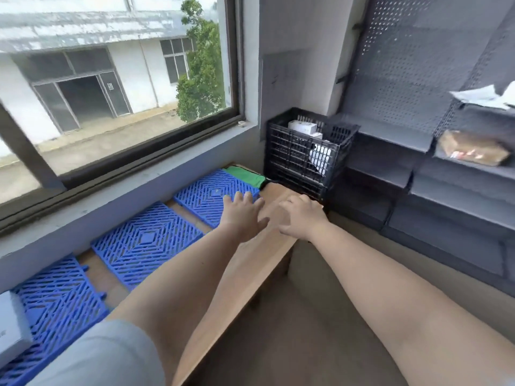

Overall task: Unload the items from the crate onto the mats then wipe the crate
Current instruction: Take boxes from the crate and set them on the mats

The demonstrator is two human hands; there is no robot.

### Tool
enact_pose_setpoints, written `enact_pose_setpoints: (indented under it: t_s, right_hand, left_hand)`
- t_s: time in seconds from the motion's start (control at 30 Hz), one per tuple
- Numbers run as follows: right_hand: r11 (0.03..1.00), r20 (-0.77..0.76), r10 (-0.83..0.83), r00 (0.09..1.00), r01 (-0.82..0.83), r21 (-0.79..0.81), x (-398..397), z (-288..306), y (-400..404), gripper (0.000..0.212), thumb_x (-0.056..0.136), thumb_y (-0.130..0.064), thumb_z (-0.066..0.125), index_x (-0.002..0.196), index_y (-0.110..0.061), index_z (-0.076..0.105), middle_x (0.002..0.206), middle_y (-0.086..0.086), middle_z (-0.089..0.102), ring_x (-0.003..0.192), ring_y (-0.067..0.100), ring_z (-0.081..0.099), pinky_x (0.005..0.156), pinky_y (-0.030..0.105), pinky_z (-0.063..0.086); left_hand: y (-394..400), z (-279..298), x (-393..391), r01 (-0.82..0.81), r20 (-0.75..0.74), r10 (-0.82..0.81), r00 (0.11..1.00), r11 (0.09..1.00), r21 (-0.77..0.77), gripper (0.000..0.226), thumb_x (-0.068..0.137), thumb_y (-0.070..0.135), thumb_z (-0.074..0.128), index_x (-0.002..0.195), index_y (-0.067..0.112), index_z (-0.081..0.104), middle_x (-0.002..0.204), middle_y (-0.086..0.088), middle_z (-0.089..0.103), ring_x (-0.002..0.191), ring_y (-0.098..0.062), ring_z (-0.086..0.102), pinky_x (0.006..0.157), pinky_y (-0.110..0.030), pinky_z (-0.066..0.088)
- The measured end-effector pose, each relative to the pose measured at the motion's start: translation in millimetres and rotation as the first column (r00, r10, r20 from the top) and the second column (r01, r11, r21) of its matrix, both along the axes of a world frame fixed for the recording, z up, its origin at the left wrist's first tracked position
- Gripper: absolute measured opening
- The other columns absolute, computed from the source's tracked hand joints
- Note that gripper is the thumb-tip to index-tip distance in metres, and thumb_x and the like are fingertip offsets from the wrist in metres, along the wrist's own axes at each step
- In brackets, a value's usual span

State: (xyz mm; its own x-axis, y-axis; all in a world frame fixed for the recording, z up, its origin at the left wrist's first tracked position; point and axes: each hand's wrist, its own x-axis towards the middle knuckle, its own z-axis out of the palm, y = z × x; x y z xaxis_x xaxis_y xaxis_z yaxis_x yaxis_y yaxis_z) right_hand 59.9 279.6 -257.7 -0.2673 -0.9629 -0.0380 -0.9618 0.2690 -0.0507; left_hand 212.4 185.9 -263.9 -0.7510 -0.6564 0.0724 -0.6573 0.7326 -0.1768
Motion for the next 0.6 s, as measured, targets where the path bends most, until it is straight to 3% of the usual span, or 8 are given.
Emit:
enact_pose_setpoints:
  t_s: [0.33, 0.6]
  right_hand:
    - [0.967, -0.031, -0.248, 0.968, 0.249, 0.057, -132.2, -20.6, 79.3, 0.061, 0.082, -0.055, 0.057, 0.136, -0.028, 0.046, 0.134, 0.003, 0.047, 0.124, 0.029, 0.037, 0.096, 0.043, 0.038]
    - [0.902, -0.065, -0.419, 0.906, 0.424, 0.088, -231.8, -35.8, 76.4, 0.059, 0.082, -0.05, 0.06, 0.135, -0.027, 0.046, 0.133, 0.004, 0.046, 0.124, 0.03, 0.036, 0.098, 0.044, 0.038]
  left_hand:
    - [39.2, -17.7, -167.5, 0.212, 0.073, -0.216, 0.974, 0.976, 0.058, 0.061, 0.095, 0.065, 0.03, 0.145, 0.031, 0.034, 0.145, -0.01, 0.038, 0.134, -0.035, 0.032, 0.1, -0.054, 0.031]
    - [28.7, -38.3, -292.3, 0.355, 0.028, -0.36, 0.932, 0.929, 0.108, 0.059, 0.094, 0.064, 0.034, 0.142, 0.03, 0.036, 0.136, -0.007, 0.043, 0.124, -0.032, 0.039, 0.095, -0.049, 0.036]
